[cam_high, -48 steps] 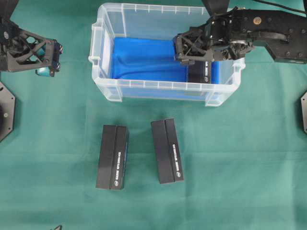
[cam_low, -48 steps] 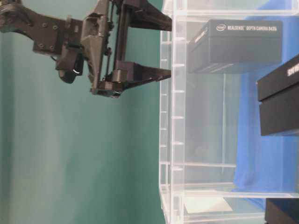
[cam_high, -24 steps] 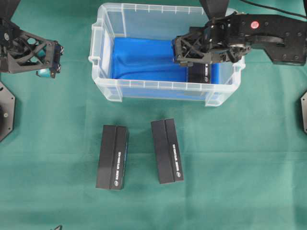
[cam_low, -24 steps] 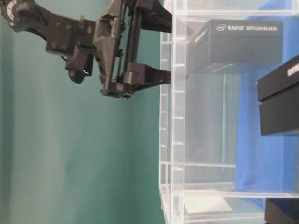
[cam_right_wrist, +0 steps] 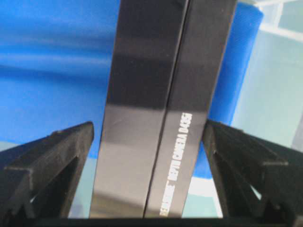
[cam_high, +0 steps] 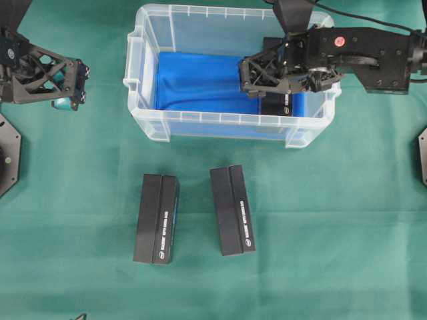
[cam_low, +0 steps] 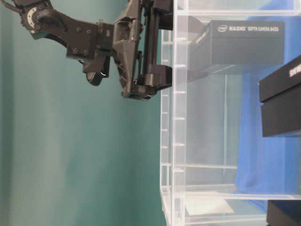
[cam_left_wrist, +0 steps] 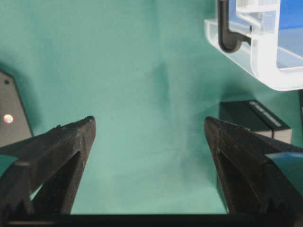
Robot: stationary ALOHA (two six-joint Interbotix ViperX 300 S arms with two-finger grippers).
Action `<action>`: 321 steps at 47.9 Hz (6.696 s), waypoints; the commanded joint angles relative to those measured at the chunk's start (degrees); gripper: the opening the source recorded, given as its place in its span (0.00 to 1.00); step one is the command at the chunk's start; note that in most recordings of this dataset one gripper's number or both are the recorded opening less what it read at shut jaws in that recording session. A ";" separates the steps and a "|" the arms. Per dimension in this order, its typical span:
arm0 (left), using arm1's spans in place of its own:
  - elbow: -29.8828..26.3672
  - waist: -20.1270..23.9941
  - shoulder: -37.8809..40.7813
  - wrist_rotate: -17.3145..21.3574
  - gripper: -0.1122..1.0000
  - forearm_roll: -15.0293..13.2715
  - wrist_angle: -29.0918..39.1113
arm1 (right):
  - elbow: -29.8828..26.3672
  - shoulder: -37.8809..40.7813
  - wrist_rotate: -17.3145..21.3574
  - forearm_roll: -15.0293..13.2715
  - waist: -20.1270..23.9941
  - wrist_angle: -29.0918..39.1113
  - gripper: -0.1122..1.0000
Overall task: Take out the box from the case.
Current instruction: 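Lower the right gripper around the right black box, then close the right gripper on the right black box, then lift the right box up out of the case, then carry the box toward the near right and lower it onto the cloth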
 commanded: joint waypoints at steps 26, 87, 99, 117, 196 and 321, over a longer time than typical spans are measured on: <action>0.00 -0.18 -0.53 -0.09 0.97 0.18 -0.97 | -0.35 1.58 0.62 0.44 -0.44 -1.58 0.92; 0.35 -0.88 -0.70 -0.18 0.97 0.18 -1.85 | -2.99 -1.58 4.75 -1.32 0.09 2.90 0.69; 0.35 -0.88 -0.70 -0.18 0.97 0.18 -1.85 | -5.36 -4.83 4.66 -1.41 0.09 6.94 0.69; 0.35 -0.88 -0.70 -0.26 0.97 0.18 -1.85 | -8.53 -9.76 4.22 -2.37 0.44 12.92 0.69; 0.35 -0.88 -0.70 0.18 0.97 0.18 -1.85 | -23.82 -9.40 2.29 -7.47 4.75 25.58 0.69; 3.34 -0.88 -3.87 -0.18 0.97 0.18 -1.76 | -28.74 -4.75 17.23 -7.47 28.83 35.95 0.69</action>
